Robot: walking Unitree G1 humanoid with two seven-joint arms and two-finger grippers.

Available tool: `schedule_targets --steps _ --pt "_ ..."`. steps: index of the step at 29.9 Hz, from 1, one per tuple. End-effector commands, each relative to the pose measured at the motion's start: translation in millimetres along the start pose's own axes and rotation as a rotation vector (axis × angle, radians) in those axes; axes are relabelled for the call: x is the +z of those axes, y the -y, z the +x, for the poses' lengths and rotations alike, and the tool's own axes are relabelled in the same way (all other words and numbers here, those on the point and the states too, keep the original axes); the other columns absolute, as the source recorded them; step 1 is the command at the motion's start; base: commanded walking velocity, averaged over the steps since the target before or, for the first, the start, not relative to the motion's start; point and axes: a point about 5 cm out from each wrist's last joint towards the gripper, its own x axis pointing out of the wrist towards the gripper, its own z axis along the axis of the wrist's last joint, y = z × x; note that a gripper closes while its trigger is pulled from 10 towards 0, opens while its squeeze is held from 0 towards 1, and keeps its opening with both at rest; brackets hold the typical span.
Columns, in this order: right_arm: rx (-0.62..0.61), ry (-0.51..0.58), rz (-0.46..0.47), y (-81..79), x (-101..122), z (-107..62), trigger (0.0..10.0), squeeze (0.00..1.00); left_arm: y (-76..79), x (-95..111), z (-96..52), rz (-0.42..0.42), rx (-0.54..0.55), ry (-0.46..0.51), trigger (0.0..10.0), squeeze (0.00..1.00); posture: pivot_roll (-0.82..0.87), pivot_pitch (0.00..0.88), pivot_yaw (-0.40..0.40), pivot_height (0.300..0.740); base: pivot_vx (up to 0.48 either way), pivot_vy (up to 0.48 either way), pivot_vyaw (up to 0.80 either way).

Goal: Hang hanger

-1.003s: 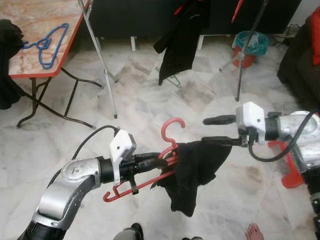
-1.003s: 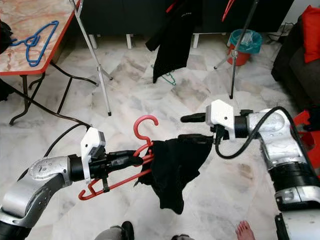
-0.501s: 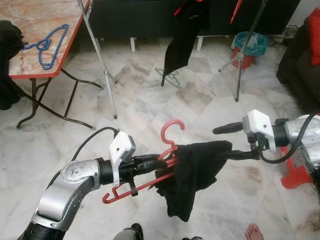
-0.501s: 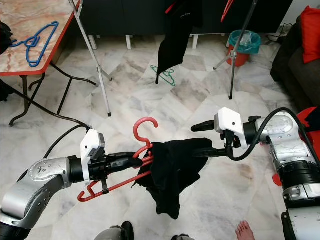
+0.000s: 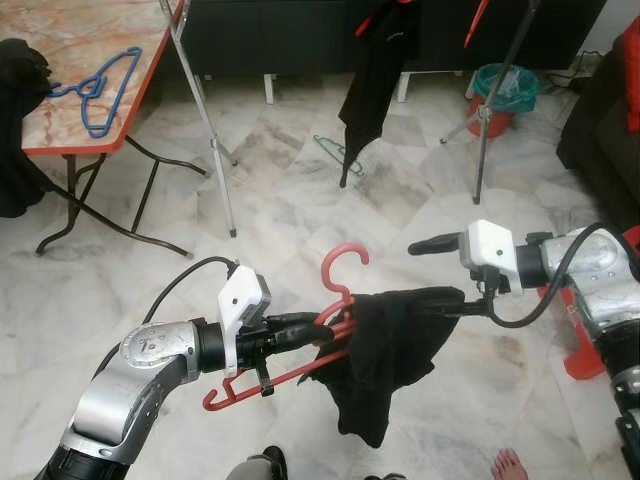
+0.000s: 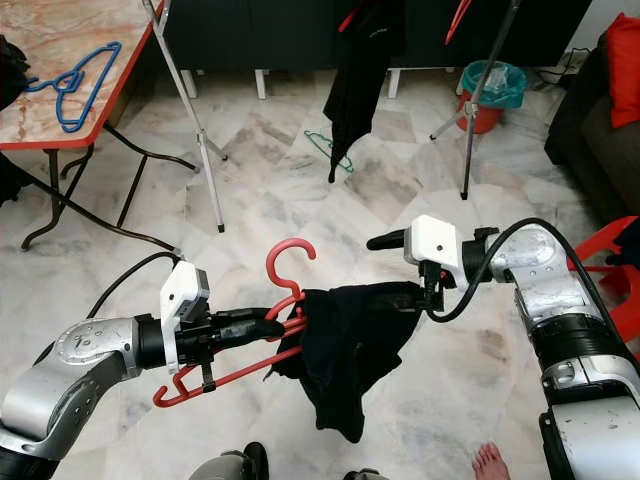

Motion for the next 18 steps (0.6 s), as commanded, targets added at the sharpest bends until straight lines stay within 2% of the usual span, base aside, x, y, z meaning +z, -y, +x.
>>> schedule_targets --steps 1,7,8,9,10,11,12,13,14,18 --pt "0.022 -0.013 -0.003 -2.5 -2.5 2.2 10.0 0.00 5.9 7.4 1.3 0.012 -0.042 0.040 10.0 0.00 0.02 0.177 0.012 0.740 0.000 0.000 0.00" --pt "0.122 -0.016 0.022 -12.4 -6.8 5.7 10.0 0.00 5.6 7.7 1.1 0.014 -0.043 0.037 10.0 0.00 0.02 0.176 0.011 0.740 0.000 0.000 0.00" --pt "0.125 -0.015 0.026 -12.8 -7.4 6.3 8.7 0.00 5.8 7.7 1.1 0.014 -0.043 0.038 10.0 0.00 0.02 0.176 0.010 0.740 0.000 0.000 0.00" --pt "0.126 -0.014 0.028 -13.0 -7.8 6.7 8.7 0.00 5.9 7.6 1.2 0.014 -0.043 0.038 10.0 0.00 0.02 0.176 0.010 0.740 0.000 0.000 0.00" --pt "0.129 -0.012 0.029 -13.2 -8.0 7.1 7.8 0.00 6.0 7.6 1.2 0.014 -0.043 0.038 10.0 0.00 0.02 0.176 0.010 0.740 0.000 0.000 0.00" --pt "0.133 -0.011 0.034 -13.4 -8.3 8.0 5.2 0.00 6.0 7.6 1.2 0.013 -0.044 0.039 10.0 0.00 0.02 0.176 0.010 0.740 0.000 0.000 0.00" --pt "0.135 -0.011 0.035 -13.7 -8.6 8.5 3.7 0.00 6.0 7.6 1.2 0.013 -0.044 0.039 10.0 0.00 0.02 0.176 0.010 0.740 0.000 0.000 0.00" --pt "0.136 -0.012 0.035 -13.8 -8.9 8.8 3.7 0.00 6.0 7.6 1.1 0.014 -0.044 0.039 10.0 0.00 0.02 0.176 0.010 0.740 0.000 0.000 0.00" --pt "0.147 -0.010 0.039 -14.7 -9.1 9.0 0.0 0.00 6.0 7.7 1.0 0.014 -0.044 0.038 10.0 0.00 0.03 0.177 0.011 0.740 0.000 0.000 0.00" --pt "0.153 -0.009 0.045 -15.5 -9.6 9.9 0.0 0.00 6.2 7.9 0.6 0.014 -0.045 0.038 10.0 0.00 0.03 0.177 0.011 0.740 0.000 0.000 0.00"
